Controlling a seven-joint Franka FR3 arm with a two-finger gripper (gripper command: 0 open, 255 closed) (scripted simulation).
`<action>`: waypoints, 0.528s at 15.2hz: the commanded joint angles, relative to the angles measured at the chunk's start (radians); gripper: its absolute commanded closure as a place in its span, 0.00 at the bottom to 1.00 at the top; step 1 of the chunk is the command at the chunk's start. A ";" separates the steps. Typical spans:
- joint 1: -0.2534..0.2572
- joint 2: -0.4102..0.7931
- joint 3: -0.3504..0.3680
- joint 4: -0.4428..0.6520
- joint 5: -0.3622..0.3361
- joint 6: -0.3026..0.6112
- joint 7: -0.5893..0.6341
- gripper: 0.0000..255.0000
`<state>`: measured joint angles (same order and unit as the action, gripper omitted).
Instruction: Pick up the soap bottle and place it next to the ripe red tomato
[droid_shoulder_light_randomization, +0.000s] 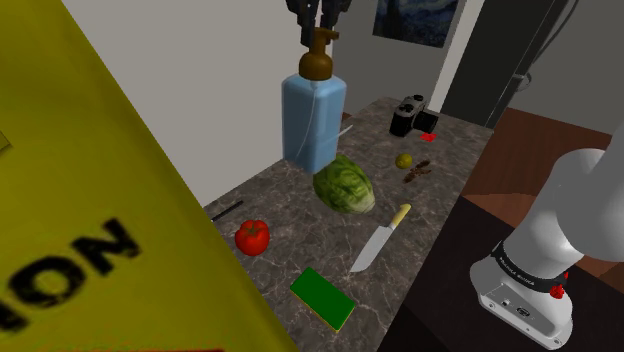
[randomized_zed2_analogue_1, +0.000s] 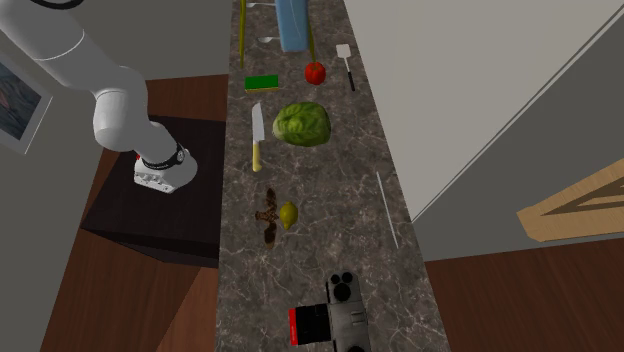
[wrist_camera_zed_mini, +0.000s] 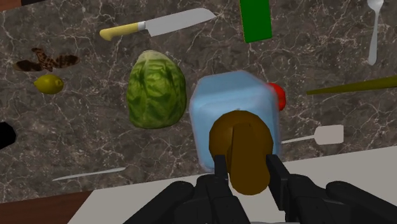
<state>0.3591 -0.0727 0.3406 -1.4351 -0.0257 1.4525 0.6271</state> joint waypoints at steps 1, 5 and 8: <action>-0.001 -0.014 -0.002 -0.043 0.005 0.031 -0.002 1.00; -0.003 -0.042 -0.007 -0.130 0.014 0.092 -0.007 1.00; -0.003 -0.059 -0.009 -0.190 0.020 0.136 -0.009 1.00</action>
<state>0.3557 -0.1273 0.3319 -1.6094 -0.0071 1.5754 0.6180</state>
